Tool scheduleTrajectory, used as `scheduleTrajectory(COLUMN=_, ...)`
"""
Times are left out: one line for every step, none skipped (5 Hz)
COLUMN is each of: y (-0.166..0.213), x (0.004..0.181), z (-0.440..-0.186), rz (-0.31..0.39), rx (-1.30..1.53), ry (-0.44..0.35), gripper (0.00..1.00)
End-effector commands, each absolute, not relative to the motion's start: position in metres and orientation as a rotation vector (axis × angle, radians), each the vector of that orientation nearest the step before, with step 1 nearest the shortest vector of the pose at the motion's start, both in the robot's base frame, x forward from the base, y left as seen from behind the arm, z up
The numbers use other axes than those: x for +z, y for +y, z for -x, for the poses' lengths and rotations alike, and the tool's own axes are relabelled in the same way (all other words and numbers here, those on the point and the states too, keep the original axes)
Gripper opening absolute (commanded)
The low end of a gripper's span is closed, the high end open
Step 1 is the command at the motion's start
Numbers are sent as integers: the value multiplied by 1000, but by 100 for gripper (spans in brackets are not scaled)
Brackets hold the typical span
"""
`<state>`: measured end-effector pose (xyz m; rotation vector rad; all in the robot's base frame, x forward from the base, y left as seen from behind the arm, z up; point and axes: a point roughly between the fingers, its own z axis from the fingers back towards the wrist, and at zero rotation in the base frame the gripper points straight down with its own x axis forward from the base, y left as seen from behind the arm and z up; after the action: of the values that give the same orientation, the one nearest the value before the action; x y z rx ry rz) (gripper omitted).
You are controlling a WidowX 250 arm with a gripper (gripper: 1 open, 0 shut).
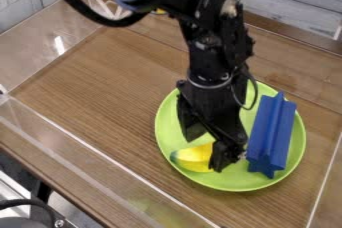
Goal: Remove the banana from inside the green plate and put it on the table
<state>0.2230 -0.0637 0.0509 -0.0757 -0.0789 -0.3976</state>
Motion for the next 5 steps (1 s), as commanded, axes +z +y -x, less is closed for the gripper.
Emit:
scheduleTrajectory(y=-69, x=49, z=-227, rz=77, rx=-399, ry=-105, gripper=100)
scheduleTrajectory(y=-71, x=47, z=-228, rz=72, rx=-391, ry=-109, gripper=100)
scheduleTrajectory(y=-71, x=46, z=-229, rz=66, rx=-386, ry=-111, gripper=100)
scheduleTrajectory(y=-71, x=45, z=-230, rz=58, rx=-381, ry=-111, gripper=100)
scheduleTrajectory(y=-71, x=44, z=-231, rz=52, rx=-376, ry=-111, gripper=100)
